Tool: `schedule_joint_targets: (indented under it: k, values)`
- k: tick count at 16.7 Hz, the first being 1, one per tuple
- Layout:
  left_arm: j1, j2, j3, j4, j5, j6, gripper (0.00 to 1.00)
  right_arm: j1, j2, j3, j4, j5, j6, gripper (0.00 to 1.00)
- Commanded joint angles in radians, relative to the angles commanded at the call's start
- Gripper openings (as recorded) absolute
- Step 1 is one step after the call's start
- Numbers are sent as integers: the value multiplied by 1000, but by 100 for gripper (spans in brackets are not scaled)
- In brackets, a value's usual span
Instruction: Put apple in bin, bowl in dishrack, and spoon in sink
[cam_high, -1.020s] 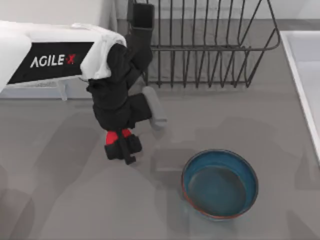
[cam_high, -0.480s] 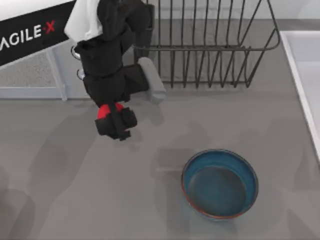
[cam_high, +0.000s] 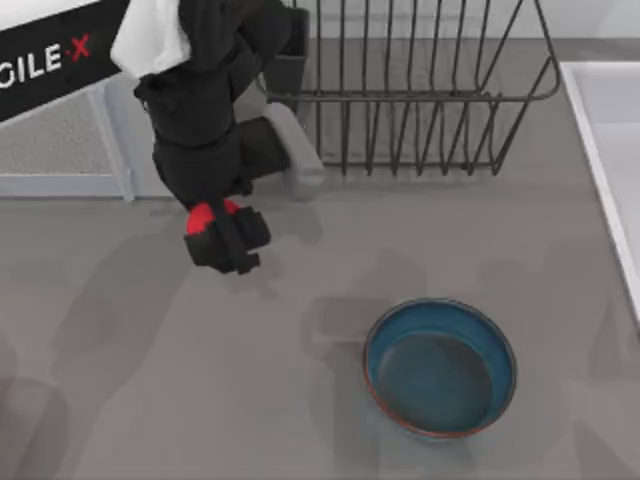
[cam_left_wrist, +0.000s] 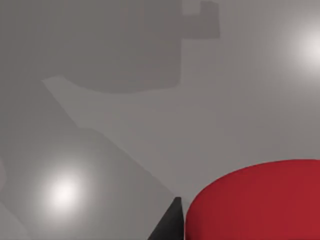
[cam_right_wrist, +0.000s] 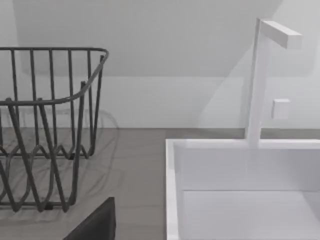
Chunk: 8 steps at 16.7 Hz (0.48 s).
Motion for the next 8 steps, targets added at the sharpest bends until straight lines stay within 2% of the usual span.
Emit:
schedule_joint_targets:
  k: [4, 8]
  values:
    - [77, -99, -51, -42, 6, -230, 0, 0, 0, 0, 0, 0, 0, 100]
    - [222, -200, -139, -111, 0, -596, 0, 0, 0, 0, 0, 0, 0, 100]
